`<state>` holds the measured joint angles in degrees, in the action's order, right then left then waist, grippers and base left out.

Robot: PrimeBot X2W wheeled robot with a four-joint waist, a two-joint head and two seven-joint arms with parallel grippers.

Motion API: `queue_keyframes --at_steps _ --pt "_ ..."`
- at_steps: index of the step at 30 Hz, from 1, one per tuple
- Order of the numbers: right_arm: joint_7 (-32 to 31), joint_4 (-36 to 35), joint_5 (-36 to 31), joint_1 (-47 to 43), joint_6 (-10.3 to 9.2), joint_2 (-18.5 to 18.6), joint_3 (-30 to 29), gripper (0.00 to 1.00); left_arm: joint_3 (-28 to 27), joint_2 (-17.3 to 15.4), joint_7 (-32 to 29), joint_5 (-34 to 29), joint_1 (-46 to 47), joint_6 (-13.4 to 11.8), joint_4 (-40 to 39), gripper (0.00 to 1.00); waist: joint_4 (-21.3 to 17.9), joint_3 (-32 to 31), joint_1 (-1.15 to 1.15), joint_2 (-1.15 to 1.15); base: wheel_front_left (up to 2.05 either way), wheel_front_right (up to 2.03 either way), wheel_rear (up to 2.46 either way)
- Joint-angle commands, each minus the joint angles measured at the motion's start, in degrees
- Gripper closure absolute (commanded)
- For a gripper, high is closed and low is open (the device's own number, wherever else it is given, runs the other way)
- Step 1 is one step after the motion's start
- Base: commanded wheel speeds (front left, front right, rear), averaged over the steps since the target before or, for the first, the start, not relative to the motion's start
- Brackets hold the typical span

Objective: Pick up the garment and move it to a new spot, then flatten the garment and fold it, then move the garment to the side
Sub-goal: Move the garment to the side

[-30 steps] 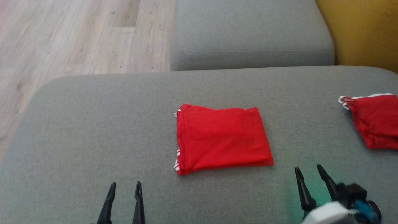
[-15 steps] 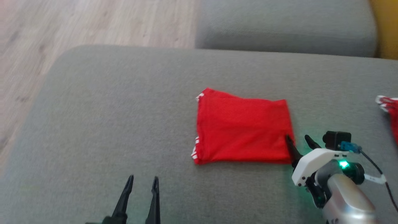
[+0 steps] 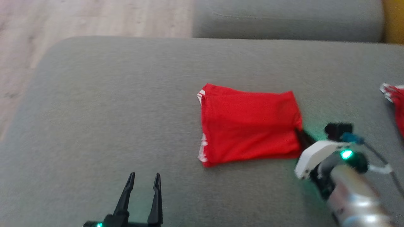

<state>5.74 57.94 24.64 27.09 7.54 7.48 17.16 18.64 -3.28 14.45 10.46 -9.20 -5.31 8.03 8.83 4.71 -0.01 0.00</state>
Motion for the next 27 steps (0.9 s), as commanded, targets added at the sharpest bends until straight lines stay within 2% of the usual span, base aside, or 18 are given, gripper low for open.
queue_keyframes --at_steps 1,5,6,11,17,18,22,24,27 --pt "1.62 -1.31 -0.39 3.42 -0.05 2.78 1.43 1.0 -1.41 0.4 0.55 0.34 3.04 -0.38 -2.25 0.0 -3.83 1.7 0.01 0.0 0.0 0.0 0.0" --pt "3.39 -2.39 -1.19 7.19 -0.05 7.02 2.09 1.0 -1.27 0.4 0.55 0.05 4.63 -0.5 -2.62 0.0 -9.02 4.46 0.01 0.0 0.0 0.0 0.0" --pt "3.77 -3.23 -1.49 9.3 -0.05 9.08 2.07 1.0 -1.37 0.4 0.55 -0.32 5.96 -0.48 -2.8 0.0 -11.5 6.48 0.01 0.0 0.0 0.0 0.0" --pt "4.31 -5.27 -2.09 13.91 -0.05 14.29 1.33 1.0 -1.6 0.4 0.55 -1.7 9.64 0.12 -2.35 0.0 -16.44 10.85 0.01 0.0 0.0 0.0 0.0" --pt "4.22 -6.4 -3.4 17.58 -0.05 20.33 -1.3 1.0 -1.91 0.4 0.55 -2.8 12.57 0.86 -1.39 0.0 -19.59 13.36 0.01 0.0 0.0 0.0 0.0" --pt "4.22 -6.4 -3.4 17.58 -0.05 20.33 -1.3 1.0 -1.91 0.4 0.55 -2.8 12.57 0.86 -1.39 0.0 -19.59 13.36 0.01 0.0 0.0 0.0 0.0" --pt "4.99 -6.5 -5.29 19.53 -0.05 23.66 -5.39 0.98 -1.9 0.4 0.55 -2.99 13.61 0.72 -1.57 0.0 -20.35 14.17 0.01 0.0 0.0 0.0 0.0" --pt "5.92 -6.1 -7.22 20.24 -0.05 24.49 -8.22 0.0 -1.7 0.4 0.55 -2.97 13.91 0.59 -1.64 0.0 -20.45 14.37 0.01 0.0 0.0 0.0 0.0" --pt "7.68 -6.08 -11.44 19.9 -0.05 23.38 -12.54 0.0 -1.39 0.4 0.55 -2.67 14.22 0.46 -1.57 0.0 -20.21 13.89 0.01 0.0 0.0 0.0 0.0"
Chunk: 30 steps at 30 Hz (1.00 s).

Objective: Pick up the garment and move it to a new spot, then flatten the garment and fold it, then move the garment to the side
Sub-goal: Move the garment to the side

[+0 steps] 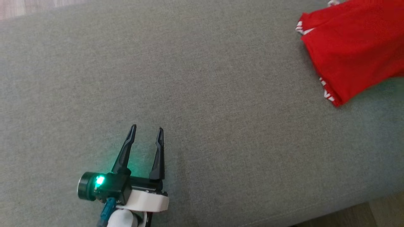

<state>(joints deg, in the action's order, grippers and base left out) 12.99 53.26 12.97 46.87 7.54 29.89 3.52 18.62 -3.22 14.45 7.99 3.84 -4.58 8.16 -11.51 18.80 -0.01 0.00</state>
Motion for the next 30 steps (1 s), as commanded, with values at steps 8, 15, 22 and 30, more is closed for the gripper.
queue_keyframes --at_steps 8,15,22,30 --pt "1.87 -3.99 -5.15 -10.84 -0.05 -10.06 -3.15 0.0 -1.31 0.35 0.55 1.64 -0.02 -1.12 -1.37 0.0 3.39 -5.92 0.01 0.0 0.0 0.0 0.0" --pt "1.99 -17.94 -1.5 -26.34 -0.05 -17.94 3.12 0.0 -2.23 0.35 0.55 3.63 -3.52 -2.56 -1.16 0.0 8.53 -13.25 0.01 0.0 0.0 0.0 0.0" --pt "2.0 -36.55 -1.82 -40.6 -0.05 -19.49 8.53 0.0 -5.48 0.35 0.55 3.36 -8.06 -4.13 -1.35 0.0 12.51 -19.01 0.01 0.0 0.0 0.0 0.0" --pt "2.0 -44.31 -5.47 -50.88 -0.05 -24.52 2.95 0.0 -7.48 0.35 0.55 3.26 -12.31 -5.44 -3.52 0.0 14.23 -23.15 0.01 0.0 0.0 0.0 0.0"
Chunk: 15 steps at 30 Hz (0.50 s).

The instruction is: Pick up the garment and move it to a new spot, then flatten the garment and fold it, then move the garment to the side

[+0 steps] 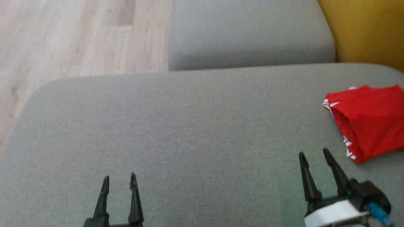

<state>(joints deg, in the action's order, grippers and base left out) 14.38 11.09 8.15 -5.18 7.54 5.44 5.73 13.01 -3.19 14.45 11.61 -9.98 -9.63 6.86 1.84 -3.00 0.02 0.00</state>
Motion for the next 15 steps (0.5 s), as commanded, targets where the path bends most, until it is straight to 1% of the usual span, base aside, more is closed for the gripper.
queue_keyframes --at_steps 1,5,15 --pt "0.62 -2.18 -0.94 0.61 -0.05 -0.42 0.56 0.0 -1.99 0.31 0.55 -0.66 1.2 -0.36 -2.45 0.0 0.86 -1.63 -0.02 0.0 0.0 0.0 0.0" --pt "0.62 -1.67 -1.66 -0.36 -0.05 -1.32 0.82 0.0 -2.43 0.31 0.55 -1.59 0.24 0.09 -3.06 0.0 0.61 -2.37 -0.02 0.0 0.0 0.0 0.0" --pt "0.62 -1.07 -2.22 -0.61 -0.05 -2.13 1.51 0.0 -2.89 0.31 0.55 -2.57 -0.36 0.84 -3.25 0.0 0.12 -2.95 -0.02 0.0 0.0 0.0 0.0"
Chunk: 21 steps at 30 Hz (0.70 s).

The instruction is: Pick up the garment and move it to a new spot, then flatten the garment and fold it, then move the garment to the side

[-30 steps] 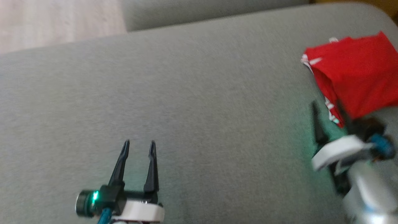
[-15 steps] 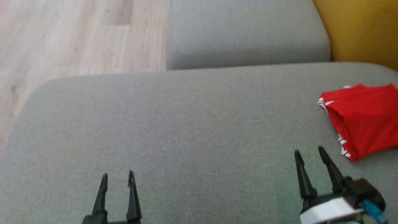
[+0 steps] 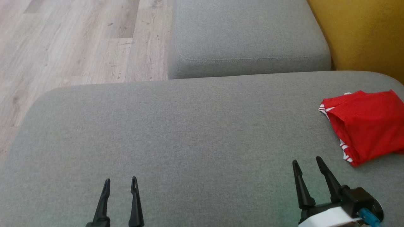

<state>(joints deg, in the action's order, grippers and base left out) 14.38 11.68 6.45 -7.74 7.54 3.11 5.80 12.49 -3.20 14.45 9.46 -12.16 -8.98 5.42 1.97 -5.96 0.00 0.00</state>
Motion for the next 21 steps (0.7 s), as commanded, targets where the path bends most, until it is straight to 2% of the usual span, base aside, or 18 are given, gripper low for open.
queue_keyframes --at_steps 1,3,4,7,21 --pt "0.62 -1.58 -0.58 1.93 -0.05 0.15 1.44 0.0 -2.37 0.32 0.55 -0.53 1.81 0.24 -1.77 0.0 -0.04 -0.01 0.0 0.0 0.0 0.0 0.0" --pt "0.62 -1.47 -0.62 1.86 -0.05 0.07 1.43 0.0 -2.45 0.32 0.55 -0.65 1.77 0.28 -1.7 0.0 -0.1 -0.07 0.0 0.0 0.0 0.0 0.0" --pt "-0.01 0.37 0.03 -0.02 0.0 -0.16 -0.01 1.0 0.0 0.01 -0.01 0.02 0.0 -0.03 0.21 1.0 -0.09 -0.09 0.0 0.0 0.0 0.0 0.0" --pt "-0.11 2.72 0.27 -0.58 0.0 -0.19 0.05 1.0 0.38 0.02 -0.26 0.31 -0.45 -0.01 2.63 1.0 -0.11 -0.07 0.0 0.0 0.0 0.0 0.0" --pt "-1.97 2.63 10.48 1.02 -0.01 0.28 -0.74 1.0 -1.03 -0.55 -1.95 10.32 1.55 1.76 3.13 1.0 -0.32 0.63 0.0 0.0 0.0 0.0 0.0"
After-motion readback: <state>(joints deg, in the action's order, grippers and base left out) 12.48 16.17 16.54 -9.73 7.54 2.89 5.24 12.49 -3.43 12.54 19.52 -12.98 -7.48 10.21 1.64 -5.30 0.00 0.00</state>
